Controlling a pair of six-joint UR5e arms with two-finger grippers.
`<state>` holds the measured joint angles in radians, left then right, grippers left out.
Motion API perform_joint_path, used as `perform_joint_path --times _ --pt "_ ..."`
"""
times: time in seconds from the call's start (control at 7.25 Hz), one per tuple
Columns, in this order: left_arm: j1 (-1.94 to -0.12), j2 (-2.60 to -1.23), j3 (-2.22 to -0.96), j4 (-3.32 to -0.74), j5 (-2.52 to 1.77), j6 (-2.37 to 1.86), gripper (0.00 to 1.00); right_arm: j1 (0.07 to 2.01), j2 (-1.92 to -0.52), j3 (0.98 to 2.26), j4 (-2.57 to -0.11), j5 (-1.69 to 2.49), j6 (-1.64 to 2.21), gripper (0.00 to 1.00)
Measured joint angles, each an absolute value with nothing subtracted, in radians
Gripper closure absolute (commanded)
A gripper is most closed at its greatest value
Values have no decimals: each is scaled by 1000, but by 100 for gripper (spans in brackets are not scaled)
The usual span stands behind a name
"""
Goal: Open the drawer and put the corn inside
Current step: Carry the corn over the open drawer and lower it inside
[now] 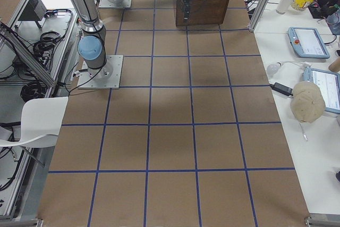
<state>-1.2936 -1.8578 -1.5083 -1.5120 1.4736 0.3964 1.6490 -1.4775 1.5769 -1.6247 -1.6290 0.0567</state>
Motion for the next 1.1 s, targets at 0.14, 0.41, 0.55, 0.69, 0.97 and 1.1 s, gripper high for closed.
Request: perform_joint_path --times 0.14,0.41,0.55,0.69,0.97,1.1 --pt "-1294 -1865 -1519 -1510 1472 386 100 1649 -1478 1577 -1625 -1629 57 0" --pt "-1295 -1885 -1526 -1498 1451 346 98 1649 -1478 1577 -1624 -1630 57 0" --pt "-1295 -1900 -1527 -1481 1445 337 97 1649 -1478 1577 -1625 -1630 57 0" --pt "-1295 -1915 -1527 -1465 1443 333 58 1649 -1478 1577 -1625 -1631 57 0" --pt "-1295 -1930 -1528 -1456 1442 331 0 1649 -1478 1577 -1625 -1631 57 0" --pt "-1295 -1929 -1526 -1456 1442 330 0 1649 -1478 1577 -1625 -1631 57 0"
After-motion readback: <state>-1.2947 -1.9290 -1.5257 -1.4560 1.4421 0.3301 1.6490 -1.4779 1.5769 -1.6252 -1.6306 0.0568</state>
